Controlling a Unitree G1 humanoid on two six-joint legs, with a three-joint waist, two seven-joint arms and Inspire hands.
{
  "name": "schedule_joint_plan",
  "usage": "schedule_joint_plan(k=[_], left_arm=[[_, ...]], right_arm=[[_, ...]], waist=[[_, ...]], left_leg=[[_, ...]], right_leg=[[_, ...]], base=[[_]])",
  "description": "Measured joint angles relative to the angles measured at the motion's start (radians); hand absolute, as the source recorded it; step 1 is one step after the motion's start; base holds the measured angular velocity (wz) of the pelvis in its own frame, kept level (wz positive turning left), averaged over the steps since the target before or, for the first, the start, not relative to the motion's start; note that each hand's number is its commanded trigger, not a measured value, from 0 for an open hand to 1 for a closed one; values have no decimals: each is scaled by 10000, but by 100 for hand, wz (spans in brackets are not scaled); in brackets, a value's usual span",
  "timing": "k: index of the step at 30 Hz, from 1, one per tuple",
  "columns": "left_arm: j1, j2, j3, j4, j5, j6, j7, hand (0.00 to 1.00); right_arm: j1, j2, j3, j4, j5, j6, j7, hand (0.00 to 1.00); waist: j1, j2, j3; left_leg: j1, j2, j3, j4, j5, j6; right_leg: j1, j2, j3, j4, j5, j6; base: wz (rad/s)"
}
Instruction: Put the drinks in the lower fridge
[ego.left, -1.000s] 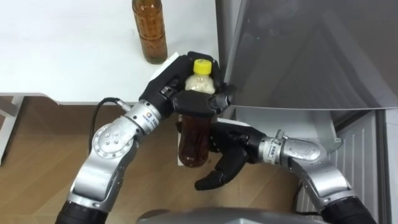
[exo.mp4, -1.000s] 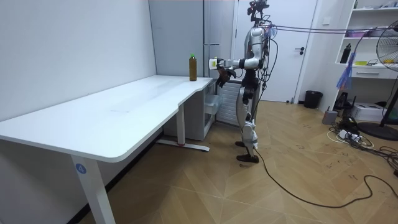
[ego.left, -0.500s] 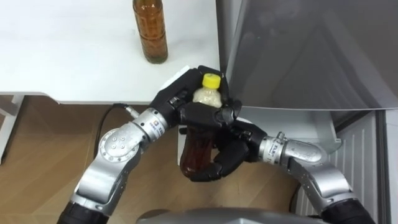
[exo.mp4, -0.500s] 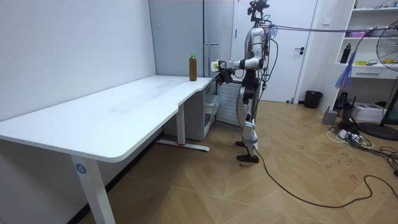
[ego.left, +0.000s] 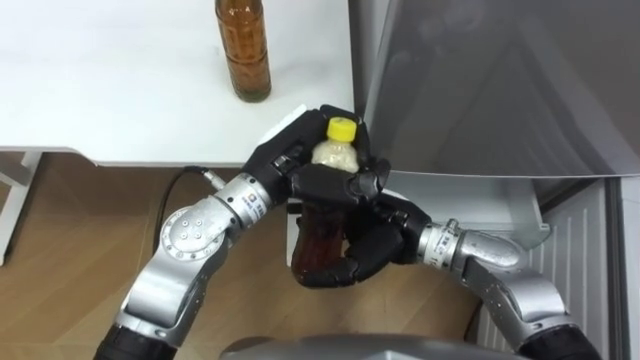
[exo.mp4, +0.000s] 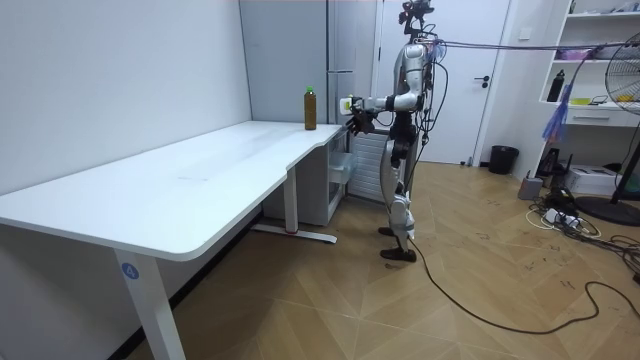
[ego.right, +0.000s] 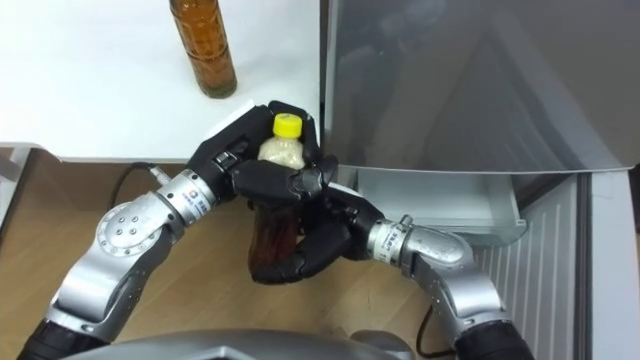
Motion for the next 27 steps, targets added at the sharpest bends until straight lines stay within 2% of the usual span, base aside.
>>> schedule_joint_plan(k=[6, 10, 17, 20, 21, 22, 23, 27], left_arm=[[0, 1, -31, 0, -23, 0, -167, 100], [0, -76, -18, 29, -455, 17, -85, 100], [3, -122, -16, 69, -1189, 15, 107, 100], [2, -140, -29, 68, -1186, 14, 85, 100], [2, -140, -36, 68, -1177, 14, 70, 76], [2, -148, -38, 69, -1187, 14, 68, 23], [2, -166, -32, 68, -1189, 14, 98, 0], [2, -190, -10, 67, -1179, 17, 144, 0]], right_arm=[[0, -11, 163, 143, 364, -1, -17, 100], [0, -13, 192, 142, 365, -166, -58, 100], [182, 22, 152, 155, 963, -174, -147, 100], [187, 19, 190, 207, 1096, -164, -155, 100], [188, 23, 204, 207, 1097, -152, -161, 100], [190, 28, 212, 208, 1129, -150, -175, 100], [190, 42, 207, 208, 1151, -151, -189, 100], [185, 38, 197, 208, 1162, -156, -217, 100]], waist=[[-2, -15, -10], [0, -15, -10], [2, -19, -7], [12, -37, 3], [14, -42, 7], [13, -45, 13], [10, -45, 14], [6, -46, 14]], left_leg=[[7, -1, 3, -1, 0, 0], [8, 1, 3, -3, 0, 0], [10, 1, 4, -4, 0, 0], [9, 0, 4, 0, 0, 0], [6, 1, 4, 0, 0, 0], [4, 1, 4, -3, 0, 0], [0, 1, 3, -6, 0, 0], [-20, 5, 0, -13, -2, -2]], right_leg=[[5, -1, 3, 7, 0, 0], [6, 1, 3, 7, 0, -1], [6, 0, 5, 6, 0, 0], [6, 1, 6, 4, 0, 0], [6, 2, 6, 2, 0, 0], [4, 2, 6, 0, 0, 0], [3, 2, 2, -3, 0, 0], [-9, 5, -12, -7, 0, -1]], base=[[0], [0], [0], [0], [0], [0], [0], [0]])
